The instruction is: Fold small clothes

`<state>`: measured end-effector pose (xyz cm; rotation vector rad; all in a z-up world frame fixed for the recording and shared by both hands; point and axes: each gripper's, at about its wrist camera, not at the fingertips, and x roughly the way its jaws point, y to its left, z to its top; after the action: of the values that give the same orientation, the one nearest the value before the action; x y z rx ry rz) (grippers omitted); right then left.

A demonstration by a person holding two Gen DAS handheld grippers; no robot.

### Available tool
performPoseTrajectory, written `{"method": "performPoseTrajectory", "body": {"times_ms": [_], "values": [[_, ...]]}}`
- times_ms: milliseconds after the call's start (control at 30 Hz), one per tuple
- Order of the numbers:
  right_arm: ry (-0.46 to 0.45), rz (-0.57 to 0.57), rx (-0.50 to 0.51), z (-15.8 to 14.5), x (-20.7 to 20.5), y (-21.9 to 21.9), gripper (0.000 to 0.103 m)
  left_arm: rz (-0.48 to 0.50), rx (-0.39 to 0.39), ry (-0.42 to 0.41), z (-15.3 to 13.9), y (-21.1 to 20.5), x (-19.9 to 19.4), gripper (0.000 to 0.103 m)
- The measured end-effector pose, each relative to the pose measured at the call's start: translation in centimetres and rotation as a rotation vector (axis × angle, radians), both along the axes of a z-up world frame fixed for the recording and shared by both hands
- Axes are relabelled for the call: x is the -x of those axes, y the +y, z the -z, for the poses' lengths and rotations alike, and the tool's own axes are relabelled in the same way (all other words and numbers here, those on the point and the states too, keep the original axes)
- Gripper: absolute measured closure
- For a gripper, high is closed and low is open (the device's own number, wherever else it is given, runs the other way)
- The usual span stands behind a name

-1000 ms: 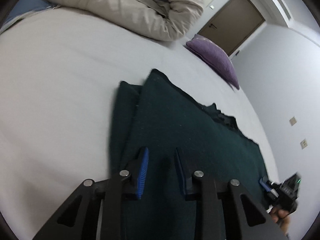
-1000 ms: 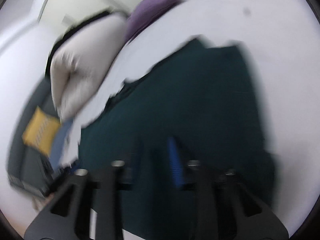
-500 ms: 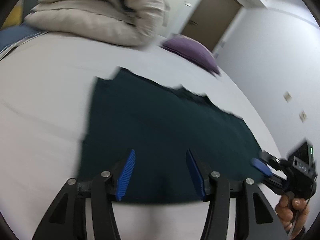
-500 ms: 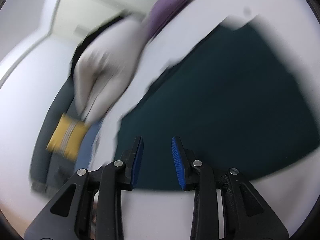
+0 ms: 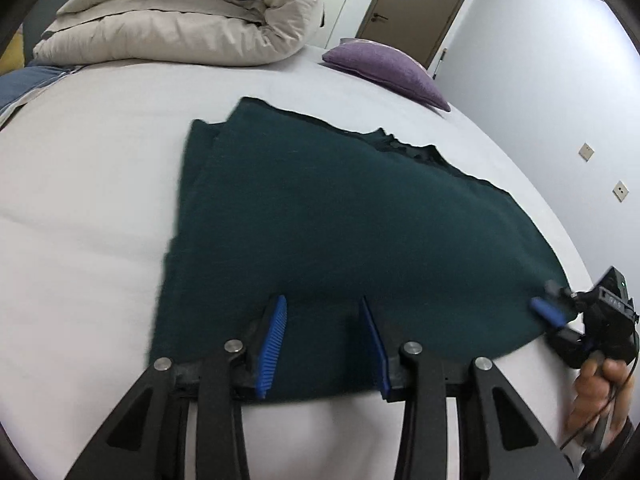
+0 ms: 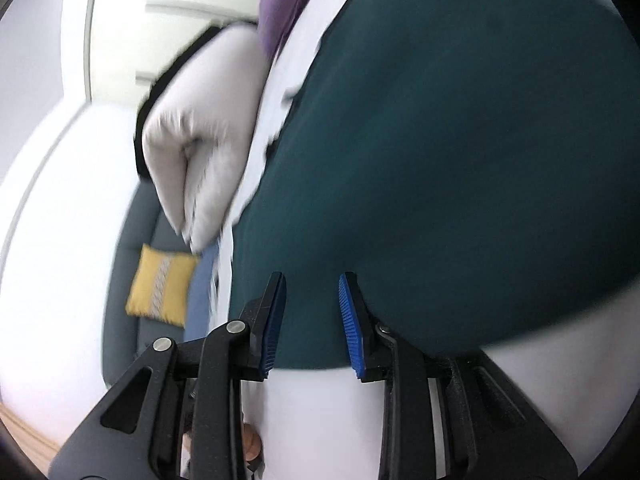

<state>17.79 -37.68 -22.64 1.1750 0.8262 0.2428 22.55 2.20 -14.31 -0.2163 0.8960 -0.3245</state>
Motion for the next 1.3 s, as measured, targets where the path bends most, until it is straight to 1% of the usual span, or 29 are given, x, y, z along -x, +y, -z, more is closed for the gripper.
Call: {"method": "performPoseTrajectory", "body": {"times_ms": [100,133,200,267,333,400,467,500,600,700,733,800,833,900,1000,1133,1200,1300], "values": [[-0.024,0.128,-0.005,-0.3,2.8,-4.9,0.079,-0.022,-0.027,0.003,0.1,0.9,0.5,0.061],[-0.024,0.166,0.009,-0.6,3.7,-6.1,0.078,-0.022,-0.035,0.005,0.1,0.9,0.6,0.061],[-0.025,0.218,0.035,-1.2,5.0,-7.6,0.076,-0.018,-0.074,0.007,0.2,0.5,0.7,0.061],[-0.022,0.276,0.040,-2.0,6.6,-9.0,0.075,-0.017,-0.105,0.009,0.3,-0.1,0.6,0.060],[-0.011,0.307,0.058,-3.1,8.0,-10.2,0.070,-0.021,-0.114,0.012,0.4,-0.2,0.4,0.059],[-0.018,0.282,0.073,-4.0,8.6,-10.7,0.069,-0.022,-0.128,0.012,0.5,-0.4,0.4,0.058],[-0.035,0.223,0.081,-5.2,7.5,-9.6,0.067,-0.022,-0.139,0.009,0.5,-0.6,0.4,0.058],[-0.041,0.203,0.084,-6.4,7.0,-8.6,0.064,-0.021,-0.141,0.010,0.5,-0.6,0.4,0.058],[-0.055,0.114,0.103,-8.2,4.0,-4.8,0.057,-0.018,-0.142,0.015,0.6,-0.6,0.3,0.057],[-0.054,0.014,0.131,-8.9,0.3,-0.8,0.054,-0.015,-0.145,0.017,0.7,-0.6,0.2,0.057],[-0.047,-0.018,0.147,-8.6,-0.8,0.5,0.054,-0.016,-0.147,0.018,0.8,-0.6,0.1,0.057],[-0.031,-0.043,0.155,-8.5,-2.6,2.2,0.054,-0.015,-0.156,0.019,0.8,-0.8,0.1,0.057],[-0.015,-0.050,0.163,-8.0,-3.1,2.6,0.054,-0.015,-0.162,0.018,0.8,-0.9,0.1,0.057],[0.015,-0.043,0.194,-7.0,-4.5,3.1,0.054,-0.014,-0.171,0.015,0.8,-1.0,0.1,0.056],[0.012,-0.005,0.168,-6.0,-4.3,1.2,0.056,-0.014,-0.168,0.015,0.9,-0.9,0.1,0.056],[0.007,0.114,0.151,-5.8,-2.2,-3.1,0.056,-0.013,-0.176,0.012,0.9,-0.9,0.1,0.056],[0.000,0.170,0.143,-6.2,-1.0,-5.1,0.056,-0.014,-0.178,0.012,0.9,-1.0,0.1,0.056],[-0.002,0.243,0.179,-7.2,1.3,-7.6,0.055,-0.013,-0.183,0.012,0.9,-1.1,0.1,0.056]]}}
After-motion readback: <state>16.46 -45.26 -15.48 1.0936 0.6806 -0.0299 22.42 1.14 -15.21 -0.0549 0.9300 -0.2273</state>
